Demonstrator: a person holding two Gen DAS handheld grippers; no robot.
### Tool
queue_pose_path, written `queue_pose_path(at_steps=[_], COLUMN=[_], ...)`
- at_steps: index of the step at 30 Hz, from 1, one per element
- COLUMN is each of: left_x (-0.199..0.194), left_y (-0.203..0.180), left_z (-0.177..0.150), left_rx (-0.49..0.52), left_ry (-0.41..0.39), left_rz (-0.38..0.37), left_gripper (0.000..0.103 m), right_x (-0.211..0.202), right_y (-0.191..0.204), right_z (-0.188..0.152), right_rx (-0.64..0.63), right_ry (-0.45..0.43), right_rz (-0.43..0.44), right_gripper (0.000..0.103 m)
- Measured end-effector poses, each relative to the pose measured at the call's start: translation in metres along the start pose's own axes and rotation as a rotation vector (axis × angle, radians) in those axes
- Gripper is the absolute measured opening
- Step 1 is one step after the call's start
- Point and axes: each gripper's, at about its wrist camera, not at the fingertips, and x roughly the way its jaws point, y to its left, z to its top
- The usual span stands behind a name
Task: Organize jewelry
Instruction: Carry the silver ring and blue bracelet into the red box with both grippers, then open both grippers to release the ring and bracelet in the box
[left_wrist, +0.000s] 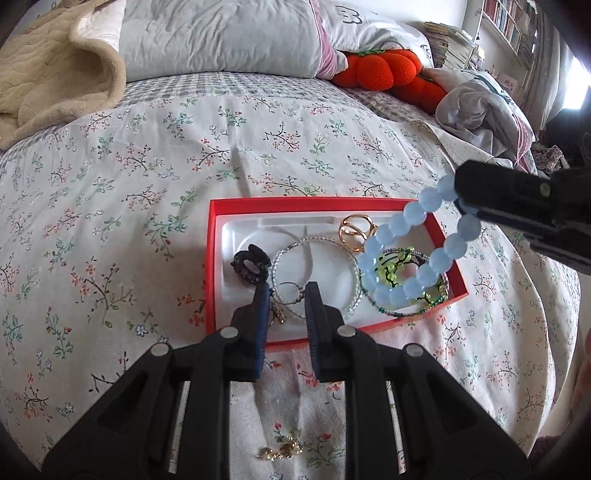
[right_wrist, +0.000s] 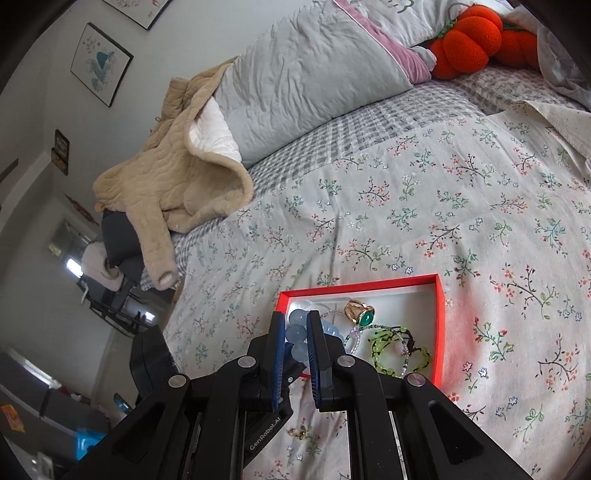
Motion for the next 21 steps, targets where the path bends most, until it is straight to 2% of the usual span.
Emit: queue_pose_path(at_steps=[9,12,14,21], left_x=[-0.003,-0.007,-0.012,-0.04], left_y=[0.002,0.0,-0.002,-0.001], left_z=[0.002,0.002,0.002,-0.006], left_rx=[0.001,0.007,0.016,0.0], left_ry=[0.001,0.007,0.007,-0.004], left_rz=[-0.016,-0.018,-0.014,0.002], left_gripper=[0.021,0.022,0.025,0.053], right_x=[0.014,0.014,0.011,-0.01], right_y=[-0.033,-0.037,-0.039,-0.031], right_z=[-0.004,-0.005,-0.006,-0.013], right_rx=[-0.003,-0.013,-0.015,-0.053], right_ry=[0.044,0.055,0.065,0.063], right_rz=[-0.151,-0.187,-0.196,-0.205], right_gripper=[0.012,0.015,0.016,0.019])
